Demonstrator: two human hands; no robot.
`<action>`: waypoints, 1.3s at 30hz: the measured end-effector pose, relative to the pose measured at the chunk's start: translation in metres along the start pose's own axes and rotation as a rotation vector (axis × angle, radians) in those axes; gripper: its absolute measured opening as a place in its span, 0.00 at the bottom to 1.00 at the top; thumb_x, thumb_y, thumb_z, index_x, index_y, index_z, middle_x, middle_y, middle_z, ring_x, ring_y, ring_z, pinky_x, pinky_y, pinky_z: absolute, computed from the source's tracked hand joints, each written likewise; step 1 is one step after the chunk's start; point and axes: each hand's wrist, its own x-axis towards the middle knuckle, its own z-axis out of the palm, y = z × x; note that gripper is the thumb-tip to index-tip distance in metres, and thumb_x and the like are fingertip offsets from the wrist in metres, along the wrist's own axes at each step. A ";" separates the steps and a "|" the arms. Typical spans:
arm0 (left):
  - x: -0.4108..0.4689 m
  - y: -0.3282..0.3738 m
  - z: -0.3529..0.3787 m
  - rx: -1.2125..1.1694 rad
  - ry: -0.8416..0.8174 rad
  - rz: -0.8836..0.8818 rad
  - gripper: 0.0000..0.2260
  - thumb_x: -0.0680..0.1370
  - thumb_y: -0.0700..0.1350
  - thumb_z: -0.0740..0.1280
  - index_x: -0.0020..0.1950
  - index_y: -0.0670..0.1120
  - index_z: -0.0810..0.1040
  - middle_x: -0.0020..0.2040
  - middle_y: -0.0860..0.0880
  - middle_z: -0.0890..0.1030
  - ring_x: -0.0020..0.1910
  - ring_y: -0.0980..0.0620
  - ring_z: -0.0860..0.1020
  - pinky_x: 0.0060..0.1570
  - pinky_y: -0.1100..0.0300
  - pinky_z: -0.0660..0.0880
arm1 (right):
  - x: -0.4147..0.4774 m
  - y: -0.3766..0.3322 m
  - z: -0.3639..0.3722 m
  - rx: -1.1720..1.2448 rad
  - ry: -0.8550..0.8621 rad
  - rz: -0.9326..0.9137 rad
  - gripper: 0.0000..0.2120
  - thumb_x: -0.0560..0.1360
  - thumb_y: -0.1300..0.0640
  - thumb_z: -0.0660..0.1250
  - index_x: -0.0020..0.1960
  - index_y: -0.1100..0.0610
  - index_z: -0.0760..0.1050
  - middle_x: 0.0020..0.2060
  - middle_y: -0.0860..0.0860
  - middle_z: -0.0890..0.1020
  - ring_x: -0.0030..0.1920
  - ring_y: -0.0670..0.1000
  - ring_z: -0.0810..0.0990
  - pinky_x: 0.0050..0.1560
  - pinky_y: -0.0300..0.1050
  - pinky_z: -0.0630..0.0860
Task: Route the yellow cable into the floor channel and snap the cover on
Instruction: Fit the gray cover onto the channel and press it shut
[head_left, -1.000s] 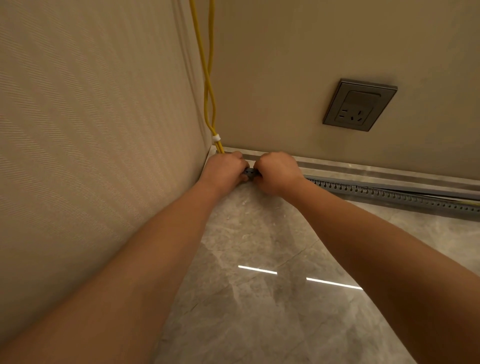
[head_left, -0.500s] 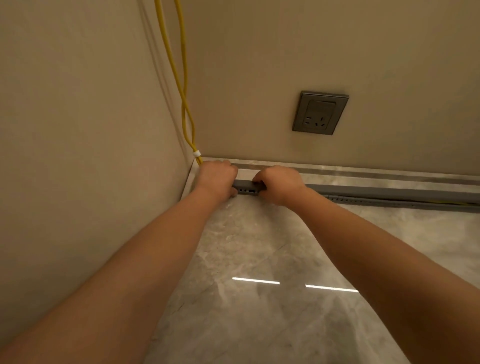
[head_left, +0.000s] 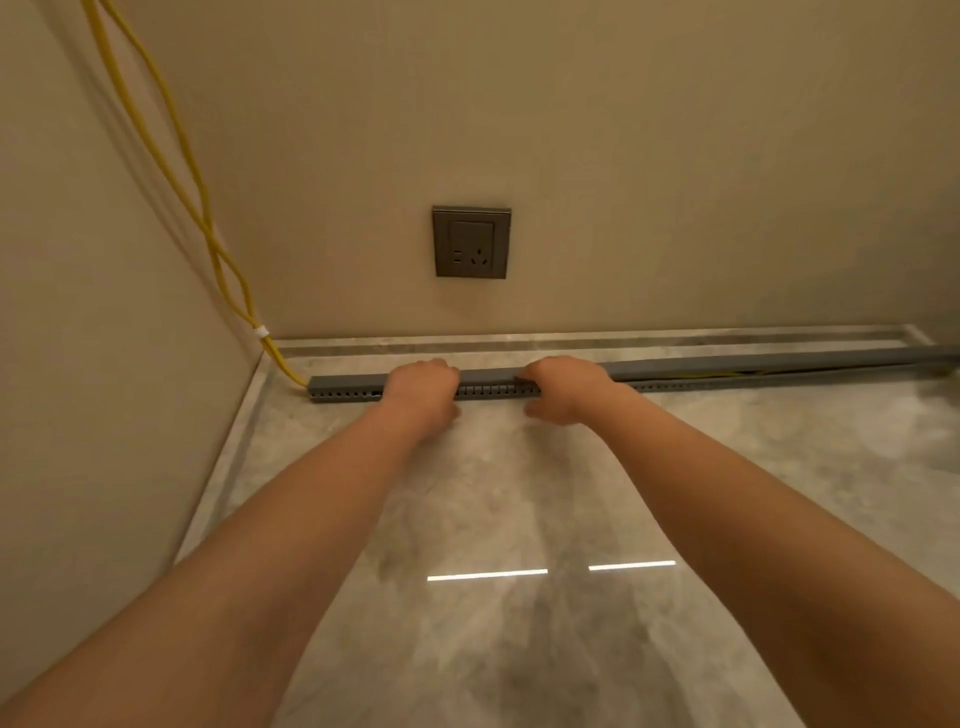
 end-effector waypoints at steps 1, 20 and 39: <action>0.003 0.010 -0.001 -0.003 0.004 0.003 0.16 0.78 0.49 0.65 0.65 0.47 0.74 0.58 0.45 0.76 0.58 0.44 0.77 0.54 0.50 0.75 | -0.004 0.012 0.000 0.002 -0.003 0.009 0.19 0.76 0.52 0.64 0.67 0.49 0.72 0.57 0.52 0.79 0.57 0.56 0.77 0.46 0.47 0.72; 0.072 0.209 -0.022 -0.022 0.163 0.004 0.13 0.77 0.47 0.65 0.61 0.48 0.75 0.55 0.47 0.78 0.54 0.45 0.78 0.45 0.54 0.72 | -0.038 0.219 -0.009 -0.227 0.072 0.151 0.11 0.74 0.64 0.64 0.54 0.54 0.77 0.41 0.51 0.75 0.42 0.55 0.74 0.40 0.45 0.70; 0.115 0.240 -0.030 0.067 0.158 -0.050 0.09 0.78 0.48 0.66 0.55 0.47 0.78 0.53 0.46 0.79 0.51 0.44 0.80 0.40 0.55 0.72 | -0.018 0.268 -0.003 -0.204 0.249 -0.018 0.16 0.72 0.70 0.65 0.58 0.58 0.72 0.46 0.54 0.83 0.43 0.59 0.80 0.36 0.45 0.66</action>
